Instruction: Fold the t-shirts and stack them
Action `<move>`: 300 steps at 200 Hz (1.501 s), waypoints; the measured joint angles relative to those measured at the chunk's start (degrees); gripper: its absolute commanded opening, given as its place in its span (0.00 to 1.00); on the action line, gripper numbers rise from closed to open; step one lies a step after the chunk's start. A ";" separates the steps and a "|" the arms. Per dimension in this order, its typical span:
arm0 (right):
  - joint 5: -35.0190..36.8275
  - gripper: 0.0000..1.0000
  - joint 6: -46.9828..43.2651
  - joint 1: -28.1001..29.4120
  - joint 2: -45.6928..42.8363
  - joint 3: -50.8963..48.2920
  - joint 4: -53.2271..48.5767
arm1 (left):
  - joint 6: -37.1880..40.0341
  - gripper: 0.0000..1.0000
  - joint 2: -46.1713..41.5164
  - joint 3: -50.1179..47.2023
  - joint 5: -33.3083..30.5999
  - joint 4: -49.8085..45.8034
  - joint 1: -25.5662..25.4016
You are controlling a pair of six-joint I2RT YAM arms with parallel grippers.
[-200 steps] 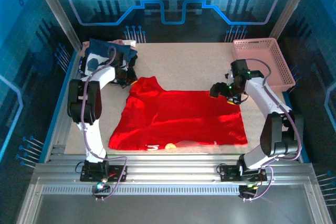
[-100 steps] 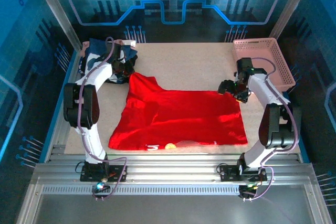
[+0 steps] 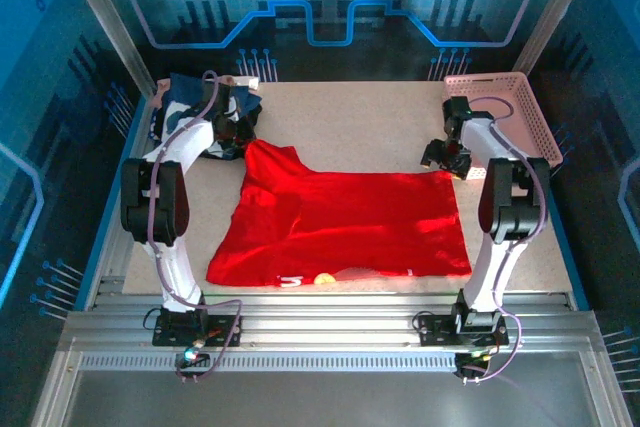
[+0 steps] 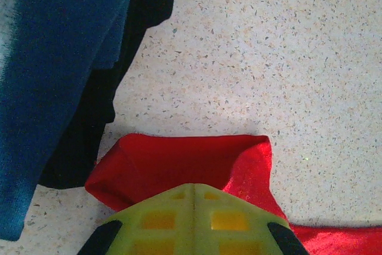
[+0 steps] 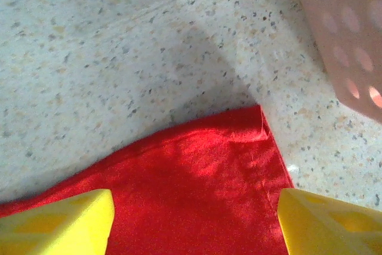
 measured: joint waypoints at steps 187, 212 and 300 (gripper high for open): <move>7.63 0.00 3.56 0.52 10.86 11.10 -5.38 | 1.53 0.00 -1.86 -0.87 0.26 -1.44 0.00; 7.63 0.00 3.34 0.52 8.70 9.03 -4.37 | 1.53 0.00 -2.54 -0.94 0.26 -1.49 0.00; 5.49 0.00 0.96 -0.09 -9.27 -5.53 3.17 | 2.86 0.00 -15.13 -9.60 0.70 -1.60 1.75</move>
